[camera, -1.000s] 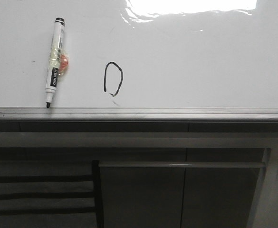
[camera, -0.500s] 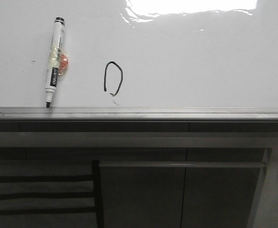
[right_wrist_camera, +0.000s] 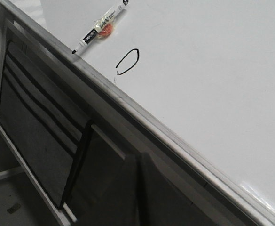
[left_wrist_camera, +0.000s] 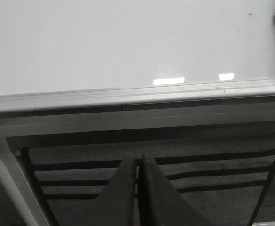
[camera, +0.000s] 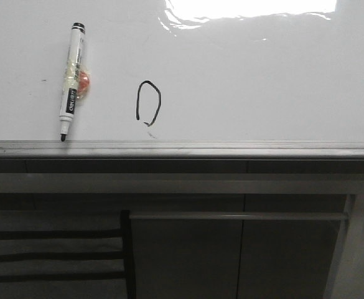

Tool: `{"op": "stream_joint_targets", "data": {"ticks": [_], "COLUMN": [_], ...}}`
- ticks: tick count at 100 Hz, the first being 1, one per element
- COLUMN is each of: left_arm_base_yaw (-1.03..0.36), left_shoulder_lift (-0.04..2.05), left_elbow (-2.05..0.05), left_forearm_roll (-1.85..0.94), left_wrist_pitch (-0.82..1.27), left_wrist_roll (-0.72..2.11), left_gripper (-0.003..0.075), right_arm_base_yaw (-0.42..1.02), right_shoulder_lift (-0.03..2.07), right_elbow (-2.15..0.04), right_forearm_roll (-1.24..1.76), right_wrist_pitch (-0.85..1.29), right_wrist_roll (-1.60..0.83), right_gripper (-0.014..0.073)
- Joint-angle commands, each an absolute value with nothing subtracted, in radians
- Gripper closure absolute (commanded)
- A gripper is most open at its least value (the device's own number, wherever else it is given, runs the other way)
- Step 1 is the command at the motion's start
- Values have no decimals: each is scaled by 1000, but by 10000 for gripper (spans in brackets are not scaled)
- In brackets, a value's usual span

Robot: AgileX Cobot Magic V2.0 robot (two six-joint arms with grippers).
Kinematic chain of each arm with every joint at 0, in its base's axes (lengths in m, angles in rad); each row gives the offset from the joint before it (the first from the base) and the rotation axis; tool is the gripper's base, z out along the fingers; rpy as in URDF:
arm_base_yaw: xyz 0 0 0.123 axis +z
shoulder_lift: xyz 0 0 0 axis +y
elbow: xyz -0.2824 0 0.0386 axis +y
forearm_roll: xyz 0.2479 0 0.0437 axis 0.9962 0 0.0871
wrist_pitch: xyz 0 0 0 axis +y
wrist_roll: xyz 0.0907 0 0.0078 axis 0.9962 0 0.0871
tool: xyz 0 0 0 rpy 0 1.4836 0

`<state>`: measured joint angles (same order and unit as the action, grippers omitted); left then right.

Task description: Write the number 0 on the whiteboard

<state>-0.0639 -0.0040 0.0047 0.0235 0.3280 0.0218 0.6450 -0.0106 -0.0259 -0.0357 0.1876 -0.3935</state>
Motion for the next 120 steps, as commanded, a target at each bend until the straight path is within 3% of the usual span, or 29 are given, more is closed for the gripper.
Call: {"op": "stream_joint_targets", "data": {"ticks": [1, 23, 46, 91, 105, 120], "left_arm_base_yaw": [-74, -74, -74, -74, -74, -74], "left_shoulder_lift": [-33, -33, -33, -33, -33, -33], "left_elbow": [36, 36, 36, 36, 36, 36], "left_forearm_roll": [13, 13, 13, 13, 13, 13], "left_wrist_pitch": [277, 277, 275, 275, 275, 272], "left_wrist_roll": [24, 24, 24, 24, 24, 24], "left_gripper": [740, 740, 740, 740, 740, 740], "right_arm_base_yaw": [638, 638, 592, -82, -195, -222], "right_shoulder_lift": [-25, -25, -25, -25, -28, -28], "right_elbow": [-52, 28, 23, 23, 23, 23], "right_forearm_roll": [-44, -42, 0, 39, 39, 39], "right_wrist_pitch": [115, 17, 78, 183, 314, 307], "right_wrist_roll": [-392, -392, -333, -147, -147, -147], "right_gripper": [662, 662, 662, 662, 662, 662]}}
